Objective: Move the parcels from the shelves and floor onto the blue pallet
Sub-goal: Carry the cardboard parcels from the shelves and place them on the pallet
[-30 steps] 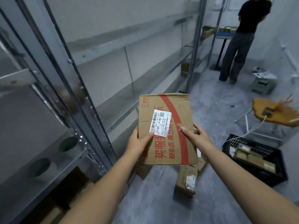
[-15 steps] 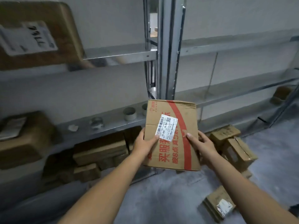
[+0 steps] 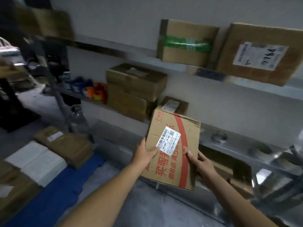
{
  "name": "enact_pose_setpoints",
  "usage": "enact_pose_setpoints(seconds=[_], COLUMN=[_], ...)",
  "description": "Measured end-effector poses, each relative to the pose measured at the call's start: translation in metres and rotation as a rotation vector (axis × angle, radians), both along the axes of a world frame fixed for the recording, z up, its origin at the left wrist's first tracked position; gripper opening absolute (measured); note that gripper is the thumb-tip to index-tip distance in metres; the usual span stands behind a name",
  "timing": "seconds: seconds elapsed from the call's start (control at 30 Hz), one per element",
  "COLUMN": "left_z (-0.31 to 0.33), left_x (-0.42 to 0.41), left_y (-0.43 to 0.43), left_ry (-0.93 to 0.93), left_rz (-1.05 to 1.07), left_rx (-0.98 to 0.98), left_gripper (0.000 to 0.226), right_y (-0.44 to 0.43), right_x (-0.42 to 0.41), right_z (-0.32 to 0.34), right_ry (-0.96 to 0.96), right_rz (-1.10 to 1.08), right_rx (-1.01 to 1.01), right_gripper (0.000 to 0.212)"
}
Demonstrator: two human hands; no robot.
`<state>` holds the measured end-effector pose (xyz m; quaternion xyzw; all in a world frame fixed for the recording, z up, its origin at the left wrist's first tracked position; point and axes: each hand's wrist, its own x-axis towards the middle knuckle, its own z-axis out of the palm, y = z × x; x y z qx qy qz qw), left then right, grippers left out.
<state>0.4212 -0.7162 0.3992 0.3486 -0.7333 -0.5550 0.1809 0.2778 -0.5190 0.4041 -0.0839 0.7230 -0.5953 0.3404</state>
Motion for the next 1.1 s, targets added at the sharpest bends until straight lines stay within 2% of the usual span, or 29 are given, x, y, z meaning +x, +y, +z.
enact_pose_setpoints(seconds=[0.1,0.23,0.37,0.7,0.93,0.97,1.07,1.1], left_z=[-0.006,-0.017,-0.029,-0.047,-0.070,-0.076,-0.093,-0.100], left_x=[0.061,0.138,0.189,0.226,0.248,0.254,0.274,0.282], left_y=[-0.066,-0.127,-0.170,-0.269,-0.314,-0.317,-0.330,-0.335], left_ry=[0.015,0.005,-0.009,0.006,0.017,0.032,0.094,0.110], left_rz=[0.130,0.310,0.481,0.870,1.151,1.180,1.260,1.292], left_rx=[0.015,0.078,0.124,0.156,0.169,0.198,0.241,0.252], left_gripper=[0.047,0.044,0.030,0.042,0.028,0.032,0.067,0.068], right_y=[-0.092,-0.189,-0.271,-0.458,-0.574,-0.586,-0.623,-0.635], right_x=[0.034,0.081,0.109,0.128,0.163,0.172,0.202,0.213], right_z=[-0.007,-0.014,-0.019,-0.029,-0.050,-0.055,-0.072,-0.079], right_ry=[-0.018,0.012,0.036,0.054,0.042,0.042,0.058,0.066], right_rz=[0.135,0.357,0.545,0.906,1.107,1.141,1.236,1.262], right_rx=[0.000,0.041,0.070,0.002,-0.005,0.011,0.029,0.038], right_gripper=[0.063,0.071,0.072,0.060,0.053,0.054,0.053,0.053])
